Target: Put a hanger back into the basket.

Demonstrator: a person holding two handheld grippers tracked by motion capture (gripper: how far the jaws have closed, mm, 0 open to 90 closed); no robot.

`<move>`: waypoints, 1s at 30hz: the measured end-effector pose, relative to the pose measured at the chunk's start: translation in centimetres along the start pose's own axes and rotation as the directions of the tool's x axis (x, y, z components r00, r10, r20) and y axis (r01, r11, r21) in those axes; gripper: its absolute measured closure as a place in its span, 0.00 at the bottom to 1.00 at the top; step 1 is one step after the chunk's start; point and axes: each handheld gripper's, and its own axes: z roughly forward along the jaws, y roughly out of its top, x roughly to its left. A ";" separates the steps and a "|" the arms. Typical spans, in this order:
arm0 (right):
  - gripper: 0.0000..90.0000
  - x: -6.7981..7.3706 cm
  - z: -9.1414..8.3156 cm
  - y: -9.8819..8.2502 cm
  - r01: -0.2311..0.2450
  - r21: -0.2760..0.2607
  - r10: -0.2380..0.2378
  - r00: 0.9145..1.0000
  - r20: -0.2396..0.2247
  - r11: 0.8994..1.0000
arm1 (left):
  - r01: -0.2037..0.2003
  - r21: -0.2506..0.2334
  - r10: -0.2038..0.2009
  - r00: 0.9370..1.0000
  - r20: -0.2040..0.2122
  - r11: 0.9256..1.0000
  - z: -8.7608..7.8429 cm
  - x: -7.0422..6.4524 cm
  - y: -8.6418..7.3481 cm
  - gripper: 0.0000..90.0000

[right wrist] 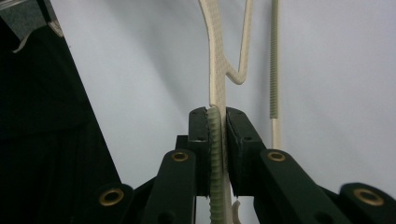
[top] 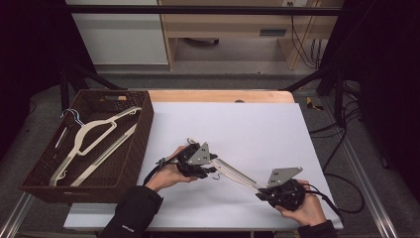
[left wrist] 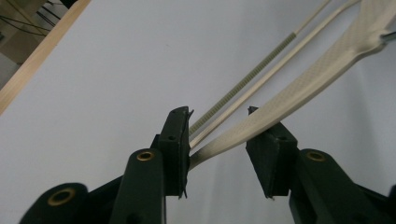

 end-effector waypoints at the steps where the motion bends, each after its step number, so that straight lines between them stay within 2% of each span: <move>1: 0.90 0.1 0.0 0.0 -0.004 0.004 0.004 1.000 0.003 1.000 | -0.015 0.003 0.015 1.000 -0.003 1.000 0.1 -0.1 0.0 0.67; 2: 0.90 0.1 0.0 0.0 -0.005 0.021 0.005 1.000 0.010 1.000 | -0.022 0.004 0.022 1.000 -0.004 1.000 0.1 -0.1 0.0 0.68; 5: 0.89 -0.1 0.0 0.0 -0.004 0.010 0.004 1.000 0.006 1.000 | -0.045 0.009 0.045 0.999 -0.008 0.999 0.1 -0.5 0.0 0.71; 6: 0.89 -0.1 -0.1 0.0 0.002 0.016 -0.002 1.000 0.012 1.000 | -0.066 0.019 0.067 0.998 -0.013 0.998 0.0 -0.5 0.1 0.72; 11: 0.86 -0.3 -0.8 -0.2 -0.008 -0.009 0.008 0.999 0.043 1.000 | -0.108 0.004 0.108 0.994 -0.023 0.994 -0.6 -1.2 0.7 0.78; 12: 0.83 -0.4 -1.0 -0.3 -0.019 -0.026 0.021 0.998 0.051 0.999 | -0.105 -0.007 0.104 0.994 -0.026 0.994 -0.8 -1.3 0.8 0.79; 13: 0.80 -0.6 -1.2 -0.3 -0.001 -0.042 0.005 0.997 0.076 0.999 | -0.108 -0.010 0.108 0.994 -0.030 0.994 -1.1 -1.4 0.9 0.81; 14: 0.76 -0.6 -1.3 -0.3 -0.001 -0.048 0.006 0.995 0.099 0.999 | -0.109 -0.015 0.109 0.994 -0.032 0.994 -1.2 -1.5 1.0 0.82; 15: 0.74 -0.7 -1.6 -0.4 -0.006 -0.078 0.017 0.991 0.133 0.997 | -0.099 -0.029 0.098 0.995 -0.035 0.995 -1.4 -1.7 1.1 0.85; 17: 0.71 -0.9 -1.7 -0.4 -0.006 -0.086 0.018 0.990 0.141 0.996 | -0.117 -0.010 0.116 0.992 -0.045 0.993 -1.9 -1.9 1.3 0.86; 19: 0.64 -0.9 -1.8 -0.4 -0.017 -0.126 0.038 0.986 0.162 0.992 | -0.110 -0.007 0.110 0.993 -0.052 0.994 -2.1 -2.2 1.5 0.89; 20: 0.59 -1.0 -1.9 -0.4 -0.001 -0.143 0.029 0.981 0.193 0.990 | -0.103 -0.003 0.103 0.993 -0.058 0.995 -2.2 -2.4 1.6 0.90; 21: 0.59 -1.0 -2.1 -0.4 -0.002 -0.166 0.037 0.977 0.211 0.986 | -0.096 0.021 0.097 0.994 -0.042 0.995 -2.4 -2.4 1.7 0.92; 22: 0.56 -1.1 -2.3 -0.5 -0.019 -0.198 0.062 0.975 0.215 0.980 | -0.064 0.017 0.065 0.997 -0.031 0.998 -2.4 -2.5 1.7 0.94; 23: 0.54 -1.2 -2.5 -0.5 -0.023 -0.221 0.073 0.973 0.220 0.975 | -0.058 0.034 0.059 0.998 -0.031 0.998 -2.6 -2.5 1.8 0.96; 25: 0.52 -1.3 -2.8 -0.6 -0.037 -0.246 0.094 0.970 0.225 0.968 | -0.034 0.046 0.037 0.997 -0.071 0.998 -2.7 -2.7 1.9 0.96; 27: 0.49 -1.5 -3.0 -0.8 -0.060 -0.266 0.121 0.968 0.219 0.962 | 0.022 0.016 -0.021 0.999 -0.042 1.000 -3.4 -2.5 1.9 0.96; 28: 0.47 -1.6 -3.0 -0.9 -0.061 -0.271 0.124 0.968 0.219 0.961 | 0.030 0.014 -0.029 0.999 -0.037 0.999 -3.7 -2.5 2.0 0.96; 30: 0.44 -1.7 -3.0 -1.0 -0.076 -0.278 0.138 0.967 0.214 0.958 | 0.051 0.000 -0.050 0.996 -0.067 0.999 -4.4 -2.8 2.3 0.96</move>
